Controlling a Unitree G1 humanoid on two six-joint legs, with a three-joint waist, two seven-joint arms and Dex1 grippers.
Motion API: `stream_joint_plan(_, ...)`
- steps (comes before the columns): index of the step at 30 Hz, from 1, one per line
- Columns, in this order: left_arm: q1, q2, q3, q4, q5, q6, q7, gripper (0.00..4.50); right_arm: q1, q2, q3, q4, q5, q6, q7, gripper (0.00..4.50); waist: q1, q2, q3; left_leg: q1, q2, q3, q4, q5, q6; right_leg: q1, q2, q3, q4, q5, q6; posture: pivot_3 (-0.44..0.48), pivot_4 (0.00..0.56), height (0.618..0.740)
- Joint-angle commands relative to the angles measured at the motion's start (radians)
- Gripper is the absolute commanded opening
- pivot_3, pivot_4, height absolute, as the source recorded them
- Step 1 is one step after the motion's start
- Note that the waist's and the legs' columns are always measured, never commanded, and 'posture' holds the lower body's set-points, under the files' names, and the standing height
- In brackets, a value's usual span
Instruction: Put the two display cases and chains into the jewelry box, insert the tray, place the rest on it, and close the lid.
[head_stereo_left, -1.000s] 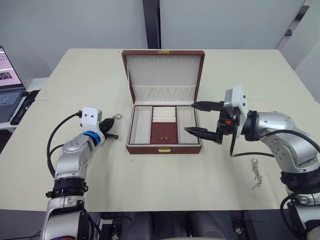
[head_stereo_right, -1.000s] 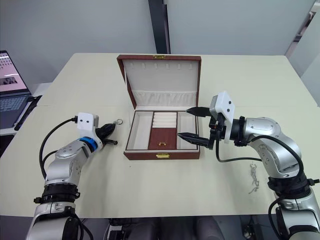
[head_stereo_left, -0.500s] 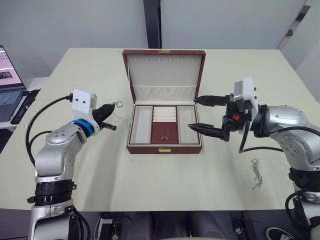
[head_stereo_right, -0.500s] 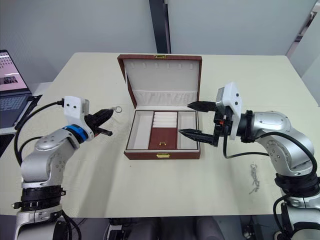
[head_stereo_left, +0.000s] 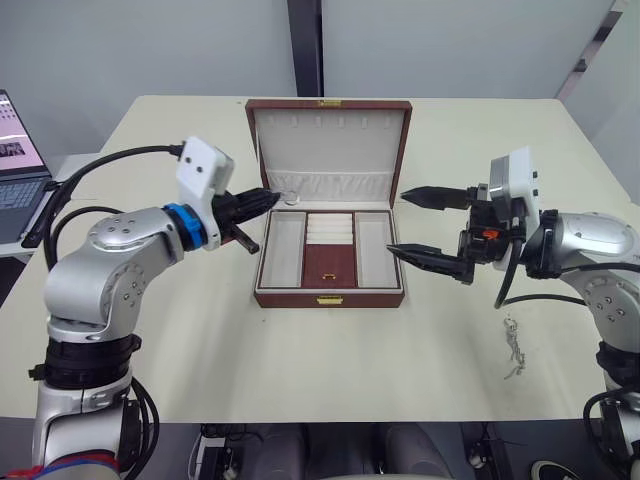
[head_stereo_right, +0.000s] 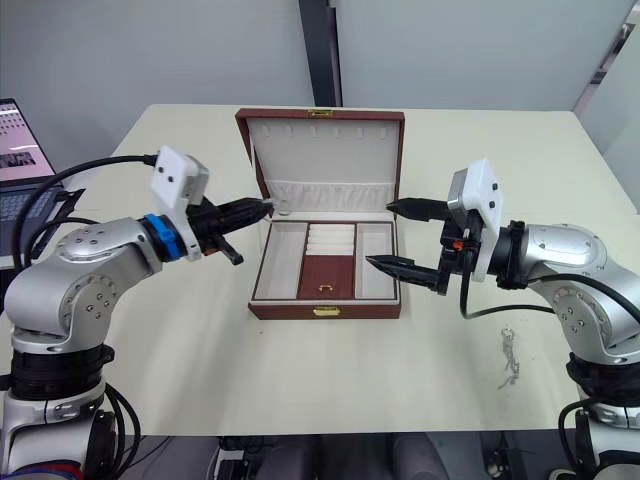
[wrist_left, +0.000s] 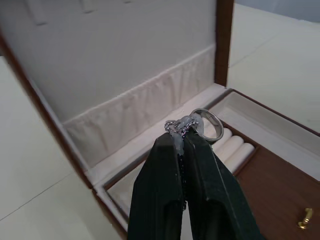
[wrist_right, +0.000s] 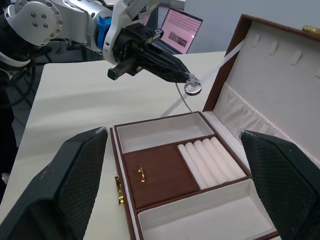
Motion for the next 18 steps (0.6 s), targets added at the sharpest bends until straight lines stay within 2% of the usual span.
stream_joint_plan(1,0.003,0.026,-0.025,0.009,-0.003,-0.024,-0.061,0.05,0.011,-0.004,-0.039,-0.059,0.024,-0.002,-0.033,4.50,-0.001,0.000,0.000,0.000,0.000,0.000,0.000,0.000,0.000,0.000,0.000,0.000,0.000,0.000,0.000,0.000,0.150,0.740)
stream_joint_plan(7,0.041,0.042,-0.044,0.068,0.041,-0.056,-0.086,0.05,0.038,-0.007,-0.050,-0.088,0.039,0.003,-0.067,4.50,0.001,0.000,0.000,0.000,0.000,0.000,0.000,0.000,0.000,0.000,0.000,0.000,0.000,0.000,0.000,0.000,0.150,0.740)
stream_joint_plan(18,0.081,0.035,-0.030,0.084,0.043,-0.068,-0.099,0.05,0.051,-0.004,-0.038,-0.094,0.034,-0.005,-0.077,4.50,0.002,0.000,0.000,0.000,0.000,-0.001,0.000,0.000,0.000,0.000,0.000,0.000,0.000,0.000,0.000,0.000,0.150,0.740)
